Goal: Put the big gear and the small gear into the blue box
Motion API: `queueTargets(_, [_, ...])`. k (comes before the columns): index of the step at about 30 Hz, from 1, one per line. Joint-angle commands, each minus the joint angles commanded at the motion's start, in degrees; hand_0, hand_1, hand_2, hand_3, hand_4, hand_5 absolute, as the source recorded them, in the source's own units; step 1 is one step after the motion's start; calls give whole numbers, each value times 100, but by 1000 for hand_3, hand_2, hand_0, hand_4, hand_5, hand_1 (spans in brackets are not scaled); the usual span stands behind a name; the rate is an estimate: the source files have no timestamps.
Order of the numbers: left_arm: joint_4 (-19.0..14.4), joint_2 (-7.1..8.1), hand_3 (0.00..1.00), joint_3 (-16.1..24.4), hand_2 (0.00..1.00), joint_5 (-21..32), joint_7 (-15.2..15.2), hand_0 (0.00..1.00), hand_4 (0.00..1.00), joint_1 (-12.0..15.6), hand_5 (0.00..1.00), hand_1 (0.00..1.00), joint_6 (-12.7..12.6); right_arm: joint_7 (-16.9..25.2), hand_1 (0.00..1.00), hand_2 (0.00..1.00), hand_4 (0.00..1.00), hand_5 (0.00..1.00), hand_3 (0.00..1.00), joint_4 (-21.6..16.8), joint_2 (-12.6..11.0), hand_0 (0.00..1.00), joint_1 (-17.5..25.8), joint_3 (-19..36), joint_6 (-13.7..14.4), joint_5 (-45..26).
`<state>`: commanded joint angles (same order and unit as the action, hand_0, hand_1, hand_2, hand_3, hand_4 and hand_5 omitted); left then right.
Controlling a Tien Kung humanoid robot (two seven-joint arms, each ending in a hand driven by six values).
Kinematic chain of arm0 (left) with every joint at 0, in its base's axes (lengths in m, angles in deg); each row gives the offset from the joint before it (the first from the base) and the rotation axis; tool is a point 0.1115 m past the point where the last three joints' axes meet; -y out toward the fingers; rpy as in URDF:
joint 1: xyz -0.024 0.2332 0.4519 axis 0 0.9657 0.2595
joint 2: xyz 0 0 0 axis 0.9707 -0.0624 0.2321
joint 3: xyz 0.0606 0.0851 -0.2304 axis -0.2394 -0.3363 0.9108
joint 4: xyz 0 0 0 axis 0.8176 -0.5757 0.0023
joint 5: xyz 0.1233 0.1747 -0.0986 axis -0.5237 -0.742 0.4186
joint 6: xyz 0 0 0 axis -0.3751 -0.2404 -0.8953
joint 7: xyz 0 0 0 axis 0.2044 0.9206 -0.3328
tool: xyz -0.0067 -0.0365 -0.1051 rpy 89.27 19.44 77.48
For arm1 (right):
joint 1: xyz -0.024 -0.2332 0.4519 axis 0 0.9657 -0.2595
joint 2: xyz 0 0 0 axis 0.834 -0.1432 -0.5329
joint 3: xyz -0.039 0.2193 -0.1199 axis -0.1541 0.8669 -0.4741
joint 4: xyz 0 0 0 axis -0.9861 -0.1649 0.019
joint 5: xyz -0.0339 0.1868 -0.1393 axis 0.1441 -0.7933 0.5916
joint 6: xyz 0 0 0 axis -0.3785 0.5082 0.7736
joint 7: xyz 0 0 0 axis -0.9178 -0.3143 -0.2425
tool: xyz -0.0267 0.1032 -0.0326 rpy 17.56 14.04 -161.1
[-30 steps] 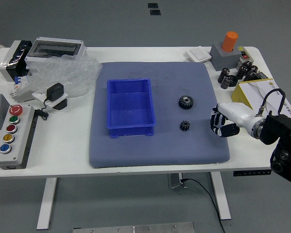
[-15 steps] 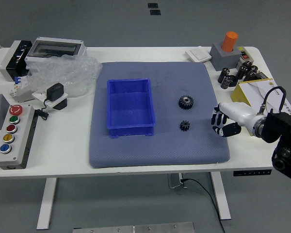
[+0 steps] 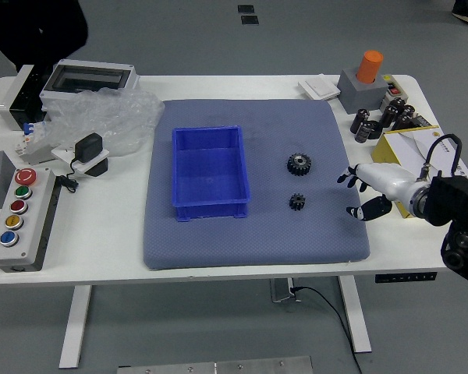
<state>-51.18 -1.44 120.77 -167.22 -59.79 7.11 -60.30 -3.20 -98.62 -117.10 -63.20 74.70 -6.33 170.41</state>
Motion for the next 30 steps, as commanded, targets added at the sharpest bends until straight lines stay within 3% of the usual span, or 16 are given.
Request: queueTargets(30, [0,14,691,-26,690,-15,-17,728,431,-11,18,678,-1,-247,627,739,723,220,775,-694,-135,661,430,1517,-306,285])
